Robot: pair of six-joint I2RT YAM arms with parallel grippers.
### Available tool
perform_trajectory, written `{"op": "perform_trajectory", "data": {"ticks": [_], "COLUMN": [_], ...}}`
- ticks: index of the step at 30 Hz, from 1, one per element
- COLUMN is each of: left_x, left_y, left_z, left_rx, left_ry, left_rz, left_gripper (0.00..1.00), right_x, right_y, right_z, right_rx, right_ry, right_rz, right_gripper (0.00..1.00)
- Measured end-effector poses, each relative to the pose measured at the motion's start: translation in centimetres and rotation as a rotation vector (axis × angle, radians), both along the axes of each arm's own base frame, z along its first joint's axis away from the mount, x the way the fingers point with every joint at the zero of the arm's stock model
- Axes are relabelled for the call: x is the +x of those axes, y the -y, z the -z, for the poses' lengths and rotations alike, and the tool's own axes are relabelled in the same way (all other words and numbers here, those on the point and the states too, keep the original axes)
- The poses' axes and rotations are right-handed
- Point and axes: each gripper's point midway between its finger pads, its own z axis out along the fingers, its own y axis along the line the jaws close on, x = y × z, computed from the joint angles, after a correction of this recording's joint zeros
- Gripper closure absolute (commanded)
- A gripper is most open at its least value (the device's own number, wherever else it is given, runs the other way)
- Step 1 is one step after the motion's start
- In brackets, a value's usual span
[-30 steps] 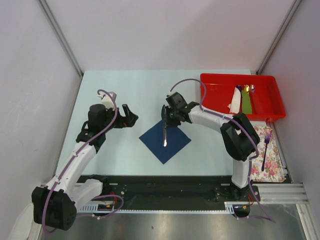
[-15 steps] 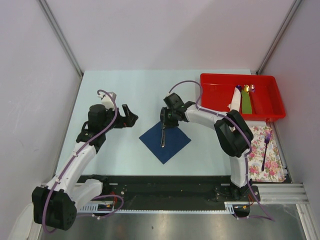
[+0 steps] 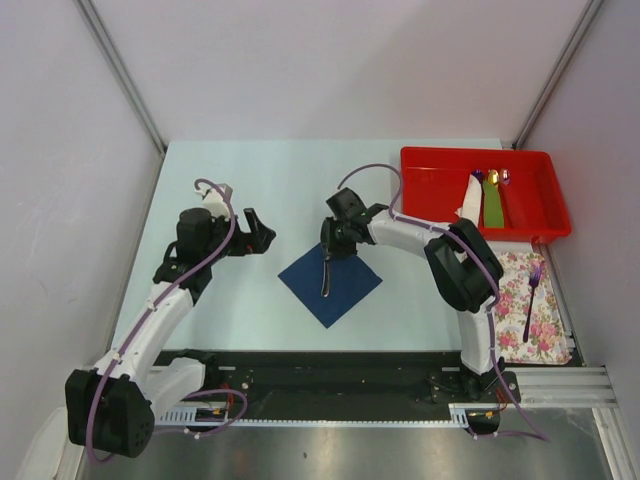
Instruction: Place the utensils on the paper napkin and roll it up
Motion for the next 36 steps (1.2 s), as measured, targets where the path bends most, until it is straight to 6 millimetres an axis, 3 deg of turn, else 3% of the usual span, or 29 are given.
{"op": "perform_trajectory", "data": {"ticks": [13, 20, 36], "left_x": [0.1, 0.2, 0.3], "left_y": [-0.3, -0.6, -0.9], "left_z": [0.2, 0.3, 0.7], "left_rx": [0.0, 0.001, -0.001], "left_ry": [-0.002, -0.006, -0.019], "left_rz": [-0.01, -0.018, -0.026], "left_gripper": [0.0, 0.0, 0.0], "right_x": [-0.1, 0.1, 0.3], "right_y": [0.2, 0.5, 0.5], "right_z": [0.9, 1.6, 1.6], "right_rx": [-0.01, -0.011, -0.001], "right_ry": [-0.018, -0.04, -0.055], "right_rz": [0.004, 0.021, 0.055], "right_gripper": [1.0, 0.87, 0.72]}}
